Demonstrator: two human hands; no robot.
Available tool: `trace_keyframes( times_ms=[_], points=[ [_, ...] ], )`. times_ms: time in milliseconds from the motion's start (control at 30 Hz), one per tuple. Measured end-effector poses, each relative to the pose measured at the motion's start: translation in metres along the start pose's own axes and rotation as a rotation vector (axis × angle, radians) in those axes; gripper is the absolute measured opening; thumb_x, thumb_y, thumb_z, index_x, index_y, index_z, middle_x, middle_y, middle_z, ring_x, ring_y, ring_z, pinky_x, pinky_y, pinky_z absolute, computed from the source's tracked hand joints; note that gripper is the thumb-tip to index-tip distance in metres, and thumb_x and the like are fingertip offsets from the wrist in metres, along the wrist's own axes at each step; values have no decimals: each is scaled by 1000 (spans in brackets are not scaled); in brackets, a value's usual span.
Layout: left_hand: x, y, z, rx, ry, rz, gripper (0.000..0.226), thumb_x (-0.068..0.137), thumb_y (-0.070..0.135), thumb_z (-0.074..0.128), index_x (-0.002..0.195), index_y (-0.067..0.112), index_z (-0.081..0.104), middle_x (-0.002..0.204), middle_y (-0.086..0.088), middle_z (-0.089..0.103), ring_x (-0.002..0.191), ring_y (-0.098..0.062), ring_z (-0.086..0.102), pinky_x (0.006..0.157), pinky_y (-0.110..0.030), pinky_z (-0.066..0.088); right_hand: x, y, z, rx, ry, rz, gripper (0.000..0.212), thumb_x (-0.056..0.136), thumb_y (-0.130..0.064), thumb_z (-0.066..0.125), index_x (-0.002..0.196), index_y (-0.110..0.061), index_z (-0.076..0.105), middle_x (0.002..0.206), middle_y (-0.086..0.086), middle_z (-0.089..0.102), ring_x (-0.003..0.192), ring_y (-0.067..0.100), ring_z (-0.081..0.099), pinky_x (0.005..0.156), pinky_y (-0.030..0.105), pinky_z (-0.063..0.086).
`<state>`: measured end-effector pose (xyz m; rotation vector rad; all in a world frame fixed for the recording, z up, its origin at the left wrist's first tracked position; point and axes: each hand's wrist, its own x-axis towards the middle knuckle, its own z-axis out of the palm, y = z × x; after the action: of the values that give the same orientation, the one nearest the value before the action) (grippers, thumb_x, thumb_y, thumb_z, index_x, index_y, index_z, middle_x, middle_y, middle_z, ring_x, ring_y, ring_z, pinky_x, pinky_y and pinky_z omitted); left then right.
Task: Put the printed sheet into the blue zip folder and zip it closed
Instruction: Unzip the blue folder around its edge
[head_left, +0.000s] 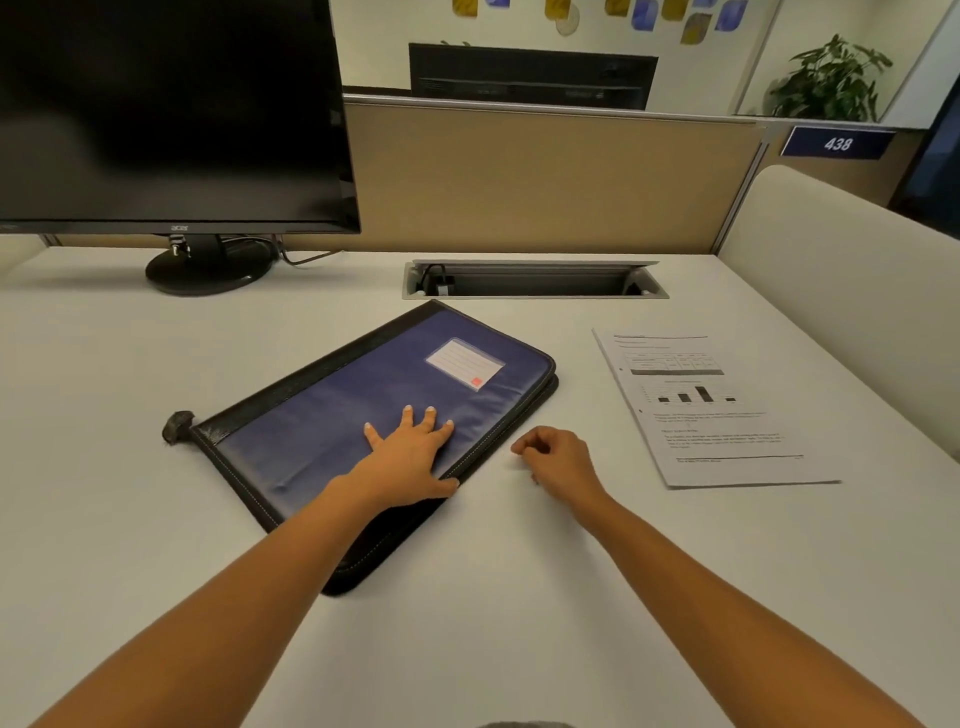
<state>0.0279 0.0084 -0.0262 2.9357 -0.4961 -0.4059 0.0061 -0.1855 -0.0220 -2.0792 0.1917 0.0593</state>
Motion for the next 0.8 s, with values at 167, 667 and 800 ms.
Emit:
trace_keyframes(
  times_ms=[167, 667, 800],
  points=[
    [-9, -17, -9, 29, -118, 78, 81, 86, 45, 54, 147, 23, 6, 157, -5, -4, 143, -30, -12, 106, -68, -2, 19, 1, -15, -11, 175, -13, 19, 85, -8, 55, 104, -5, 61, 107, 14, 60, 83, 20, 56, 73, 26, 44],
    [-38, -80, -35, 40, -251, 226, 84, 76, 24, 65, 144, 34, 17, 157, 8, -5, 144, -9, -5, 116, -45, 1, 39, 2, -28, 69, -132, 203, 13, 82, -15, 67, 82, -5, 57, 88, 16, 61, 77, 24, 57, 88, 39, 50],
    [-36, -60, -22, -8, -154, 101, 83, 83, 51, 55, 146, 31, 4, 157, 2, -9, 144, -18, -9, 114, -56, -4, 34, 3, -36, 39, -302, 227, 22, 77, -16, 72, 68, -10, 52, 70, 7, 57, 65, 17, 53, 71, 28, 49]
  ],
)
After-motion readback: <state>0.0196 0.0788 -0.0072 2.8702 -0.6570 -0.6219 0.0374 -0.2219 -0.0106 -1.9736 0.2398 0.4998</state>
